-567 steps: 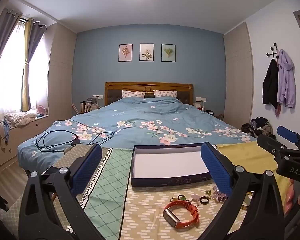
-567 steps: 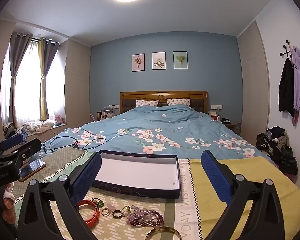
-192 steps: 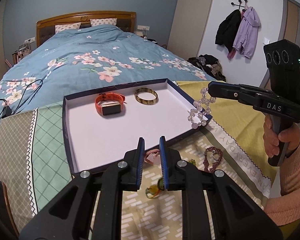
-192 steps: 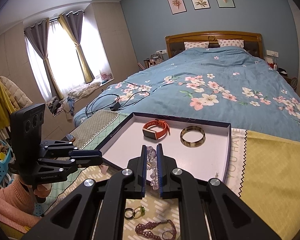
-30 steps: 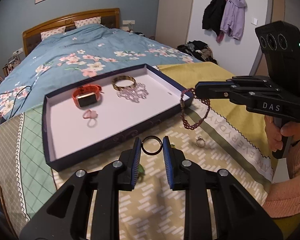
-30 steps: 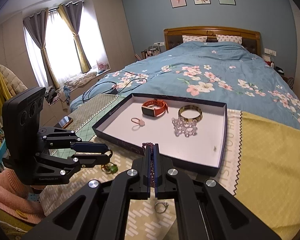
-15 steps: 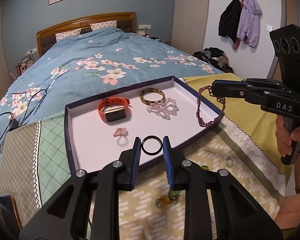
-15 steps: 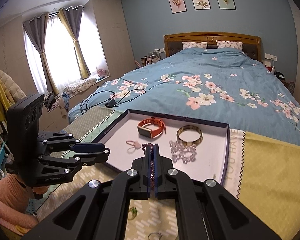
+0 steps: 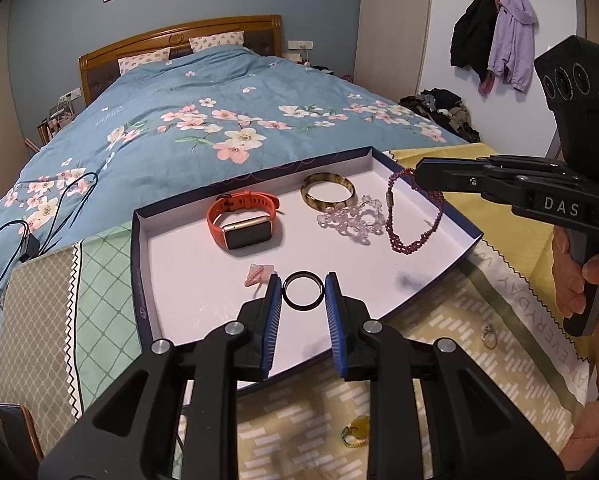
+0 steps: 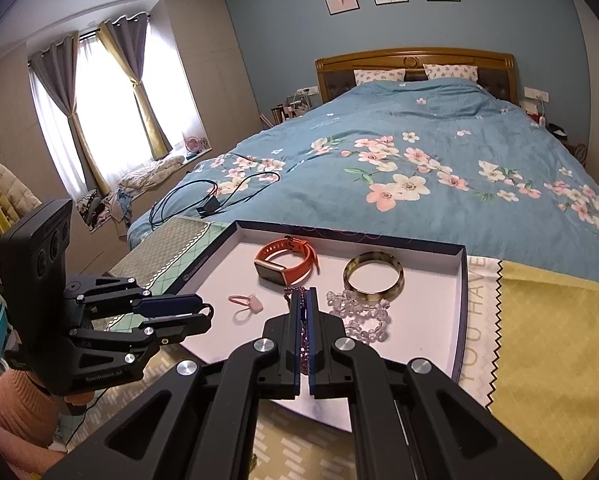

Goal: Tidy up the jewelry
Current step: 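Carry the black ring and red necklace over the white box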

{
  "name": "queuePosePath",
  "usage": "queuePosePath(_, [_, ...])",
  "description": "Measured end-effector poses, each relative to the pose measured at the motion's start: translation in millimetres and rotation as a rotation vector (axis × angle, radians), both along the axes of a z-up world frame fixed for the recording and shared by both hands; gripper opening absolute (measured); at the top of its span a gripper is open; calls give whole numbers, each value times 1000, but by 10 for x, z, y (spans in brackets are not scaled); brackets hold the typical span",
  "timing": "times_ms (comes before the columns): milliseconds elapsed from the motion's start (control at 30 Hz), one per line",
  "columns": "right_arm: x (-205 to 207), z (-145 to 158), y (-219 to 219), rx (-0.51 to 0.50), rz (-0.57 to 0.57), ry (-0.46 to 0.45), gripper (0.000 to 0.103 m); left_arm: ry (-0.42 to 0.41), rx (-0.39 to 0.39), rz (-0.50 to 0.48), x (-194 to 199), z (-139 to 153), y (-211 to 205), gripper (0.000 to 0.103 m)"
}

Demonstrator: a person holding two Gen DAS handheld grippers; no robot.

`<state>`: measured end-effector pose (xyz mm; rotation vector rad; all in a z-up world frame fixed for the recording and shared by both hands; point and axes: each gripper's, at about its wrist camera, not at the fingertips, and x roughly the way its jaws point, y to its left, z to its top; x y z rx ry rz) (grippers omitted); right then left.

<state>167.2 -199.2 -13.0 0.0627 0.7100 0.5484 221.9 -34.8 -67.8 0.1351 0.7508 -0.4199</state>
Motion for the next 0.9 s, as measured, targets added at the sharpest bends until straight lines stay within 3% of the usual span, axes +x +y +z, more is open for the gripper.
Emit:
queuePosePath(467, [236,-192,23,6,-6,66,1,40,17,14,168,-156,-15,22])
queuePosePath(900, [445,-372,-85,-7,-83,118,1,100,34,44,365,-354,-14,22])
